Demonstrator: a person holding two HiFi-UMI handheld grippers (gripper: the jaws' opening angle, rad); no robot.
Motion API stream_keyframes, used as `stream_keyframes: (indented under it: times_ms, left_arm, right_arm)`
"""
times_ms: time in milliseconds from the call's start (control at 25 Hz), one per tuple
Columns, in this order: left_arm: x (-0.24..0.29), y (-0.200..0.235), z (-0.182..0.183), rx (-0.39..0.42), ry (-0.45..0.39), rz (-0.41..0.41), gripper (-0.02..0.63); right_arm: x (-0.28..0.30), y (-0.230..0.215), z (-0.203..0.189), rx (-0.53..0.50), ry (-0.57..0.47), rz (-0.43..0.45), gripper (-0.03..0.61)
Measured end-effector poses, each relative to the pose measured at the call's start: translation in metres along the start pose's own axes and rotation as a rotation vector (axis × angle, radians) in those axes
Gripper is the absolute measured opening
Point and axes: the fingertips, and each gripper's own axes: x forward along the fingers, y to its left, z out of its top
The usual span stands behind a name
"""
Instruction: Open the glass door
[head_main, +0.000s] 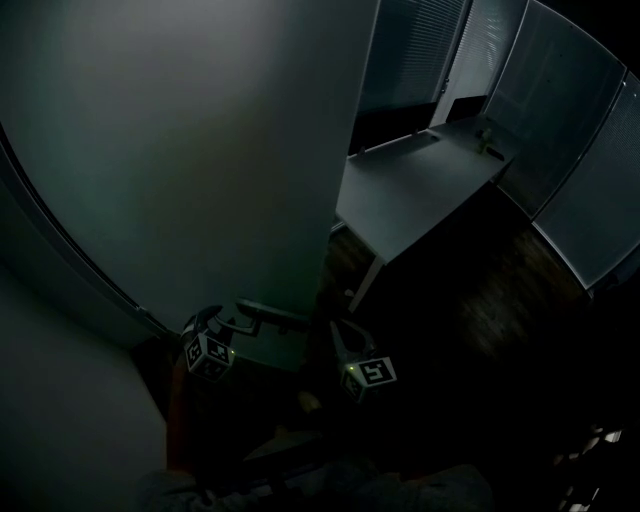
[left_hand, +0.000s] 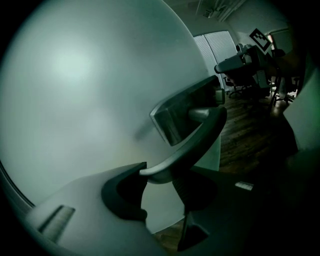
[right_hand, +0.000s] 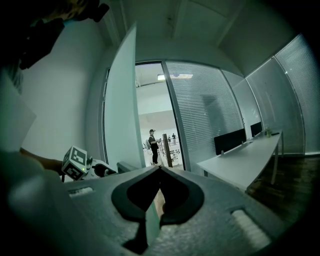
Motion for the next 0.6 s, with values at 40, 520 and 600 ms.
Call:
stream_keyframes:
  times_ms: [40,520,600]
  left_arm:
    - [-0.003,-0.002,-0.002,0.003,-0.002,0.0,0.161]
    - [-0.029,-0.011,-0.016,0.035,-0.033,0.063,0.163]
    - [-0.035,-0.013,-0.02,0.024,-0.033,0.078,0.164]
  right_arm:
    - [-0.004,0.003,-0.001,0.001,-0.005,-0.005,0.002]
    - [-0.045,0.04,-0.012,0.011,-0.032,-0.047,0.002]
    - [-0.05,0.046,-0.016,0.009,-0.029,-0.044,0.002]
